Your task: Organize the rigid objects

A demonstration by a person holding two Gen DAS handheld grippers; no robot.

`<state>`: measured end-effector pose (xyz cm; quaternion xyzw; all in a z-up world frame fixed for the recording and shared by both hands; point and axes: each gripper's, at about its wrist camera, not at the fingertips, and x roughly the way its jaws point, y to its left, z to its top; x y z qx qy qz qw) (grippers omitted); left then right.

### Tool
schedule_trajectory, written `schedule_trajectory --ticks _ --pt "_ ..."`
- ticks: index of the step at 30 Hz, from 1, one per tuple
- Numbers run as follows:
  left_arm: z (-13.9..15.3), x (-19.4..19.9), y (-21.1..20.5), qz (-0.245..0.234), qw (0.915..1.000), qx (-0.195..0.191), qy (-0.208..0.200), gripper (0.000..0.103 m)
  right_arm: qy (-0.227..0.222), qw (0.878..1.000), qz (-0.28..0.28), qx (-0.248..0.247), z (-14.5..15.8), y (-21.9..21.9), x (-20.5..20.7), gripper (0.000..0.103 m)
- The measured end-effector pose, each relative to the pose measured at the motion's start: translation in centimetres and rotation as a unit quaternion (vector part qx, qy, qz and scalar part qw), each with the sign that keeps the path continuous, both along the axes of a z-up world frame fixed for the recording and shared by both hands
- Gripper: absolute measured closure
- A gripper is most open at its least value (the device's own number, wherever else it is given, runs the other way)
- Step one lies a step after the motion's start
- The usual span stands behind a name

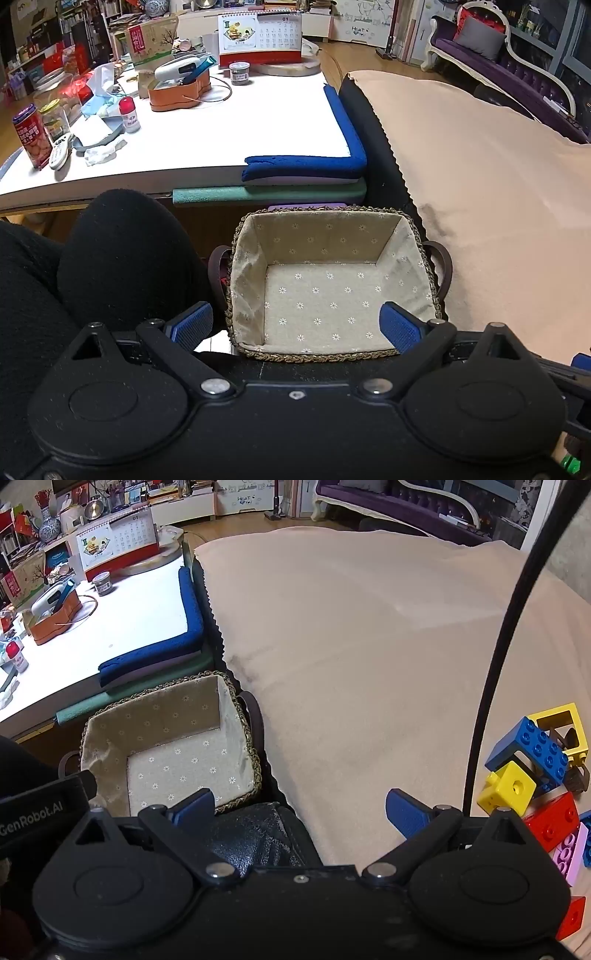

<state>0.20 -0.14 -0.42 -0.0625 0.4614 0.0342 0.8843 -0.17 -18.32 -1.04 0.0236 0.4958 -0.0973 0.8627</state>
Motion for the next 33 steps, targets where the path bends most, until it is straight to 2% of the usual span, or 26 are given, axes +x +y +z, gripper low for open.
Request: schedule_trajectory --ticks 33 --pt "-0.03 -0.12 0.01 -0.002 1.0 0.001 0.002 0.009 0.005 1.0 0.01 -0.005 -0.45 0.16 0.03 0.003"
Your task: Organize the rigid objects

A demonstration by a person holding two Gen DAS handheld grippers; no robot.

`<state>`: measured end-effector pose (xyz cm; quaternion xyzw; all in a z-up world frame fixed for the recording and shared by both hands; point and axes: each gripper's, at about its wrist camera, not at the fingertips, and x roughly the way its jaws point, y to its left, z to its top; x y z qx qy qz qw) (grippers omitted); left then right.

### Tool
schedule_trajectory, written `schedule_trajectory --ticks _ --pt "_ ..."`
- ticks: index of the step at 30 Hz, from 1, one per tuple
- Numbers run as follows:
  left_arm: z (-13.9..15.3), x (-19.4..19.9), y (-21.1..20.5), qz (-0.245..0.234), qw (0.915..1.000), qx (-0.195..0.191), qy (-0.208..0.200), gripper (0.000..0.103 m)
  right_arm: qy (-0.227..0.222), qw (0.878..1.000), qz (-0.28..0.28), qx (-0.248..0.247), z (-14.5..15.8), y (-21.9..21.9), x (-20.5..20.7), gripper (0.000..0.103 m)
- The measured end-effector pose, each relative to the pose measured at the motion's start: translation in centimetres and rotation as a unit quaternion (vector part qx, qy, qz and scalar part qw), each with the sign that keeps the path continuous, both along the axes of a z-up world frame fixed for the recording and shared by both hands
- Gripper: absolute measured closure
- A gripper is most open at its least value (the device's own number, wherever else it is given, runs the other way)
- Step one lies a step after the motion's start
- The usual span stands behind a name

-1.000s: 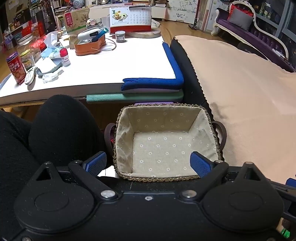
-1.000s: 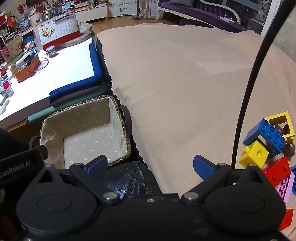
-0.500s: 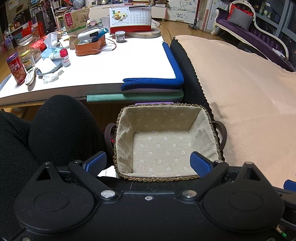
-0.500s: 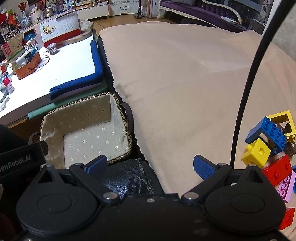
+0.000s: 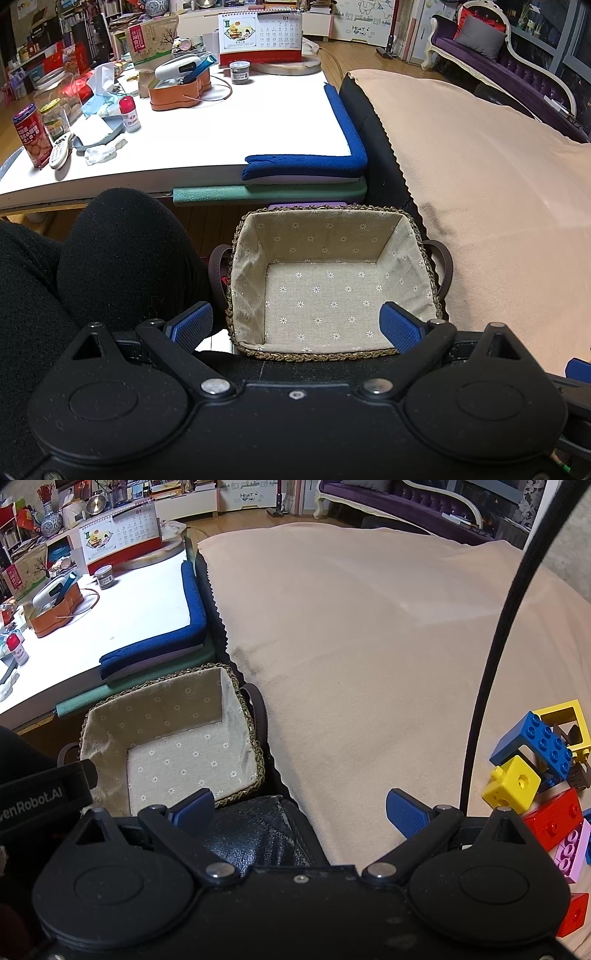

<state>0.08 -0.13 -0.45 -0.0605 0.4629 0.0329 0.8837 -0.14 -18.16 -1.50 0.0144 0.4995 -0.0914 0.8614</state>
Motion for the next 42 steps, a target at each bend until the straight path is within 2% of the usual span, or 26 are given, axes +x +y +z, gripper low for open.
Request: schedule_trajectory --ticks 42 --pt "-0.22 -0.14 -0.14 -0.001 1.0 -0.001 0.002 0.009 0.003 1.0 0.009 -0.006 -0.07 0.58 -0.07 0.003"
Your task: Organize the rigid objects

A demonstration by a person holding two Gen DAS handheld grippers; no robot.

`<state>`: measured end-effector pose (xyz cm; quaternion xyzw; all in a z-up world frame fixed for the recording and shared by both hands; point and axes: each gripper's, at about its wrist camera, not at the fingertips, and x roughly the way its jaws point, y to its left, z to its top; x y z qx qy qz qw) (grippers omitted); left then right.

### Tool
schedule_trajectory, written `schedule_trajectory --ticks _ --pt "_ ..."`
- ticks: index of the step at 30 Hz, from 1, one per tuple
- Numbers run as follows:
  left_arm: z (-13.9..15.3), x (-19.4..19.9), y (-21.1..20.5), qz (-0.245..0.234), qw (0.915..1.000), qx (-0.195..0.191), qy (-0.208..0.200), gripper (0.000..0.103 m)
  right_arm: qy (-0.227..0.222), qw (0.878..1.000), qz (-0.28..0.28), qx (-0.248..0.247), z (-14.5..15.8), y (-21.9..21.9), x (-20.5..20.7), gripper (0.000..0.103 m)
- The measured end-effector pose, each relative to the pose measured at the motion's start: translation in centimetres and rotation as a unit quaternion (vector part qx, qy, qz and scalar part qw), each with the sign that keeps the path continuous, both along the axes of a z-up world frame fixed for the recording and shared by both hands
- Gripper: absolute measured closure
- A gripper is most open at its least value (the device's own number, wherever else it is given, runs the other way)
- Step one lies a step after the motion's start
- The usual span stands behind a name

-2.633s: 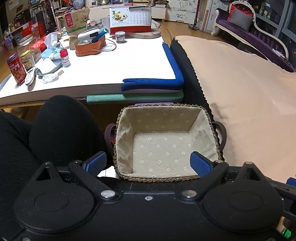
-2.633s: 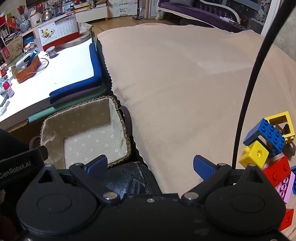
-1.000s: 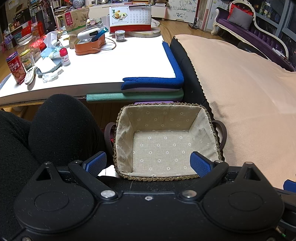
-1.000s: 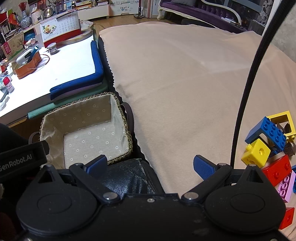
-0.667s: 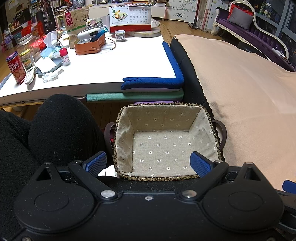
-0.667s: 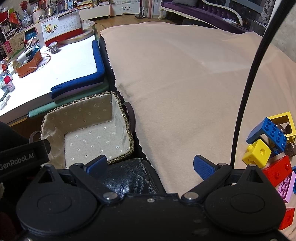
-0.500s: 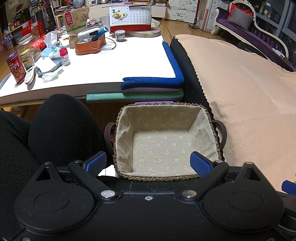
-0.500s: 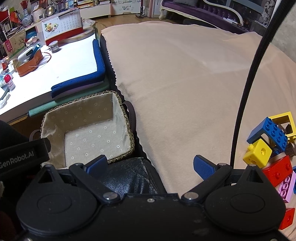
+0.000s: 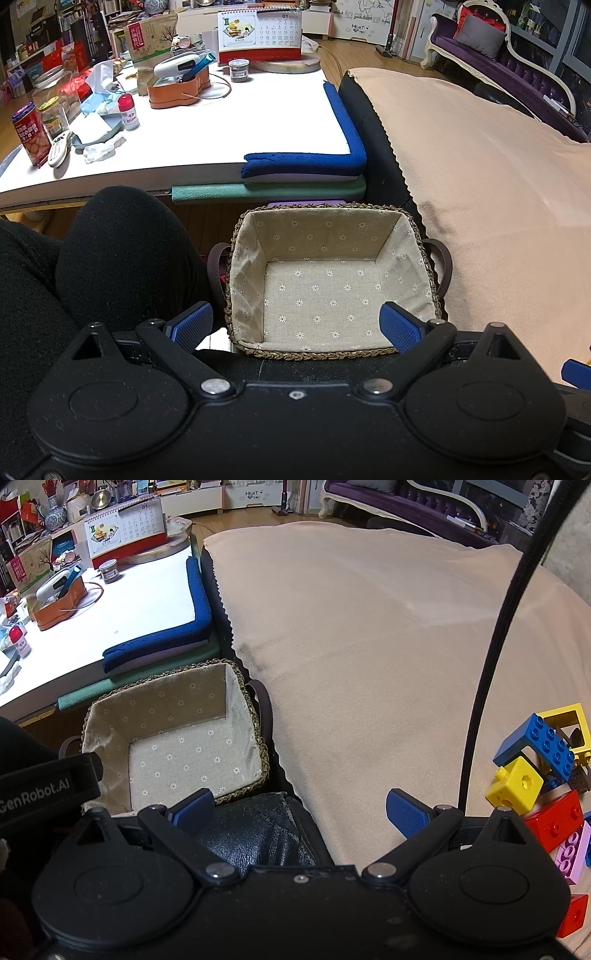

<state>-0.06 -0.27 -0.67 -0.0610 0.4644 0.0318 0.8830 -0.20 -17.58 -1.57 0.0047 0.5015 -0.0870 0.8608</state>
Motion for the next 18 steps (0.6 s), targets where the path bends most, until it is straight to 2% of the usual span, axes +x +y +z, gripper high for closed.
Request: schedule_trajectory --ticks 11,15,18 --pt "0.2 0.0 0.1 -0.004 1.0 -0.005 -0.002 0.009 -0.015 1.0 -0.008 -0.007 1.2 -0.9 -0.3 0.003" --pt "0.7 -0.4 -0.1 -0.017 0.9996 -0.01 -0.021 0.01 -0.042 0.999 -0.028 -0.005 3.0 -2.9 -1.3 0.004" --pt "1.1 -0.9 -1.0 -0.044 0.9982 -0.004 -0.04 0.01 -0.079 0.994 -0.071 -0.009 5.4 -6.4 -3.1 0.004"
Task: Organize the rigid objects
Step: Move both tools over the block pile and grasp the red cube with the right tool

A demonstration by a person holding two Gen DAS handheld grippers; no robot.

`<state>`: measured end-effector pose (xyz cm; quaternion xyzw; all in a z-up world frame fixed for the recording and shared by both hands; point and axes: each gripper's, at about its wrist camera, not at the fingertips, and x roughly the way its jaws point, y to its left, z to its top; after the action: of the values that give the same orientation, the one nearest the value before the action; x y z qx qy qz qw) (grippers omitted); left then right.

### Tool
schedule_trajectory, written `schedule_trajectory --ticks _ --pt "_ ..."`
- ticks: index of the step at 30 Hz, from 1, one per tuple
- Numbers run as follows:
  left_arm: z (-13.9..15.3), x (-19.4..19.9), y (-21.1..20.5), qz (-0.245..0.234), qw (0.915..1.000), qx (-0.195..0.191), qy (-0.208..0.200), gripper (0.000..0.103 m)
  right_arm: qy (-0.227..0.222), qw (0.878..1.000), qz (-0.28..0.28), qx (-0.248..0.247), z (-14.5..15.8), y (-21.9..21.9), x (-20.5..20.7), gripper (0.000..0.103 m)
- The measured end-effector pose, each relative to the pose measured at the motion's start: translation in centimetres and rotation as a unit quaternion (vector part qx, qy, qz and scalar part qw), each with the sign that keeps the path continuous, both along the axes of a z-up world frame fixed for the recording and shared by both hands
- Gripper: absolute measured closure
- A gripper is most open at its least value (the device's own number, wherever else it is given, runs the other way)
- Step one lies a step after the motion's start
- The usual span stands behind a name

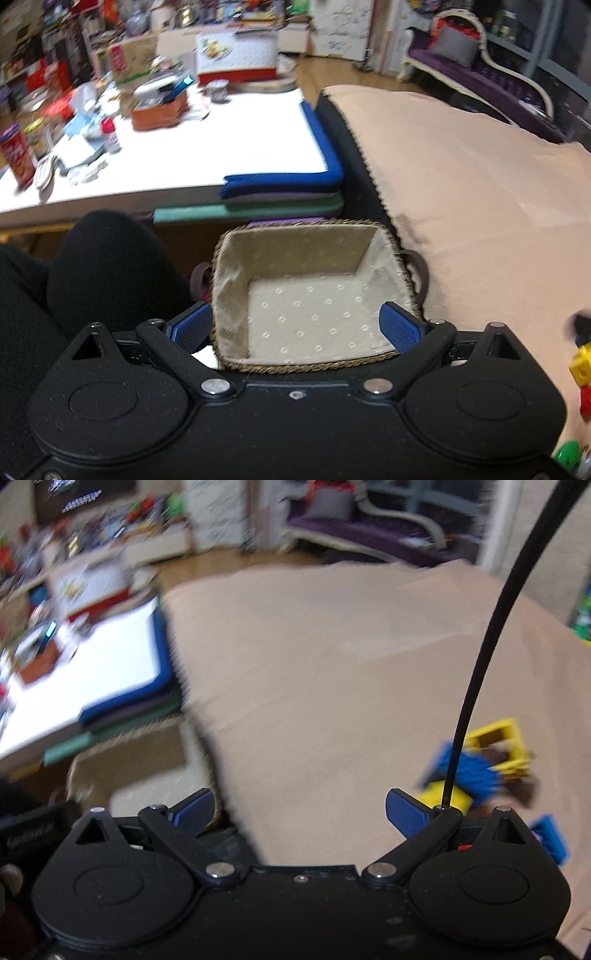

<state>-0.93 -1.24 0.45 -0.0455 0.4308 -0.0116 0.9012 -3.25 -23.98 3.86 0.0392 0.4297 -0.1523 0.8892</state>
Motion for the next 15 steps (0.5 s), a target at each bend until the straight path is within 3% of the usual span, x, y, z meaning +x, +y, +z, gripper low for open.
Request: schedule_trajectory --ticks 4,8,11,15 --pt "0.3 -0.5 -1.6 -0.048 0.9986 0.01 -0.019 0.01 -0.045 0.997 -0.07 0.002 2.7 -6.0 -3.6 0.004" --pt "0.3 -1.1 -3.5 -0.115 0.9932 0.0 -0.014 0.01 -0.038 0.992 -0.117 -0.025 3.5 -11.3 -7.2 0.008" --pt "0.0 -2.0 -5.6 -0.182 0.9833 -0.005 0.001 0.01 -0.012 0.988 -0.15 -0.046 2.6 -14.6 -9.9 0.017" --pt "-0.3 -3.9 -9.5 -0.283 0.9588 -0.005 0.02 0.01 0.032 0.988 -0.148 -0.037 0.4 -17.5 -13.0 0.023"
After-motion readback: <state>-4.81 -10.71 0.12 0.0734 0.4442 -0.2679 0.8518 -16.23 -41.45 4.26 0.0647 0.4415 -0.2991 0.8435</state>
